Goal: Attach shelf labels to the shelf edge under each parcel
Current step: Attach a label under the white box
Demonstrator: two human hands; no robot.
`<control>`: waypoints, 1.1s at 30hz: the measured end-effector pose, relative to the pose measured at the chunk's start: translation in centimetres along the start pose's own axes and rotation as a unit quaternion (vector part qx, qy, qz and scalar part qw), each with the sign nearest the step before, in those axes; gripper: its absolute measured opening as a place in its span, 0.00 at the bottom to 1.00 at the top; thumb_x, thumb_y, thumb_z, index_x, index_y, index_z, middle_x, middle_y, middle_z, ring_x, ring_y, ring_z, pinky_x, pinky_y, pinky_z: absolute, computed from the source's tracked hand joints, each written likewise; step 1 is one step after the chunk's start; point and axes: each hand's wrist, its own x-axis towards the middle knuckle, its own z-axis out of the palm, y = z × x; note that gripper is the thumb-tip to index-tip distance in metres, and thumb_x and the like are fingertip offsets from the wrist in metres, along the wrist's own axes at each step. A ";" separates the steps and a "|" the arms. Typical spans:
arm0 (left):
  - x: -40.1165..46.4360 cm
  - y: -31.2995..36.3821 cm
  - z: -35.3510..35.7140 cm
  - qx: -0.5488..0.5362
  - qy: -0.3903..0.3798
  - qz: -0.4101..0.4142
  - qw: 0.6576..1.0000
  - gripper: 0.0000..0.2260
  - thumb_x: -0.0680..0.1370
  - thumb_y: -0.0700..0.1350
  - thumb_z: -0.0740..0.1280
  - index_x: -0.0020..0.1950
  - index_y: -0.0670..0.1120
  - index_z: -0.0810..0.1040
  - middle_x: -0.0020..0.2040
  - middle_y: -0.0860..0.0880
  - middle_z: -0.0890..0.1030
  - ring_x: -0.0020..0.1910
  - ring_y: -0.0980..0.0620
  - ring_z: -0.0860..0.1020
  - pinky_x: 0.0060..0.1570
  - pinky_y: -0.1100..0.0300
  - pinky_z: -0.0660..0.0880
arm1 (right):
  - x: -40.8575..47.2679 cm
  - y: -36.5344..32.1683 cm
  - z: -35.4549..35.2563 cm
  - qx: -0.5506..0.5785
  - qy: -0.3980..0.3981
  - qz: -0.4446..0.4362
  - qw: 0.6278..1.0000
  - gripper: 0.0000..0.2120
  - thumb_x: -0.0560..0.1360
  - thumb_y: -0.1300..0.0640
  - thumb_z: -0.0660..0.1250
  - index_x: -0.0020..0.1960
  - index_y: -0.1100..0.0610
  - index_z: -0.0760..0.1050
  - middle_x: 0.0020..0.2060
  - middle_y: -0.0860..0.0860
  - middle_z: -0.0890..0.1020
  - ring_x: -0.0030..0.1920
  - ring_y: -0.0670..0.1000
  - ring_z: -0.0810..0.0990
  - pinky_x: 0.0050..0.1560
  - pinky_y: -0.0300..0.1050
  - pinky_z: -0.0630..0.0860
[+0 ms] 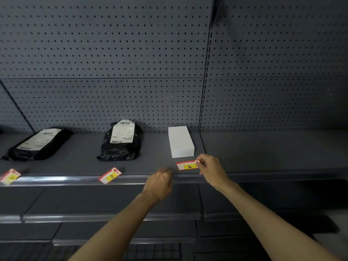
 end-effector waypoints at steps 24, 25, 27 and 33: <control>-0.5 -0.4 2.1 0.016 0.053 0.031 0.998 0.17 0.78 0.42 0.60 0.66 0.45 0.73 0.63 0.46 0.76 0.59 0.46 0.75 0.60 0.54 0.70 | 0.6 1.0 2.4 -0.052 -0.004 -0.056 0.997 0.03 0.79 0.60 0.64 0.47 0.58 0.75 0.45 0.52 0.79 0.45 0.49 0.80 0.47 0.48 0.82; -0.6 -0.4 2.4 0.027 0.046 0.033 0.998 0.17 0.77 0.43 0.60 0.65 0.45 0.74 0.63 0.46 0.76 0.59 0.47 0.74 0.61 0.55 0.70 | 0.5 1.1 2.3 -0.055 -0.005 -0.056 0.997 0.03 0.79 0.60 0.63 0.47 0.58 0.75 0.45 0.52 0.79 0.45 0.49 0.80 0.47 0.47 0.82; -1.0 -0.4 3.0 0.044 0.035 0.035 0.998 0.16 0.77 0.43 0.60 0.64 0.46 0.75 0.61 0.46 0.75 0.59 0.47 0.73 0.60 0.55 0.69 | 0.4 1.3 2.2 -0.058 -0.006 -0.055 0.997 0.03 0.79 0.60 0.63 0.47 0.58 0.75 0.45 0.52 0.79 0.45 0.49 0.80 0.47 0.46 0.81; -1.3 0.0 3.4 0.043 0.069 0.048 0.996 0.23 0.74 0.41 0.62 0.69 0.47 0.69 0.63 0.47 0.73 0.58 0.47 0.73 0.60 0.53 0.72 | 0.2 1.6 1.9 -0.054 0.009 -0.055 0.997 0.03 0.79 0.60 0.64 0.48 0.59 0.76 0.46 0.53 0.80 0.46 0.48 0.80 0.47 0.40 0.80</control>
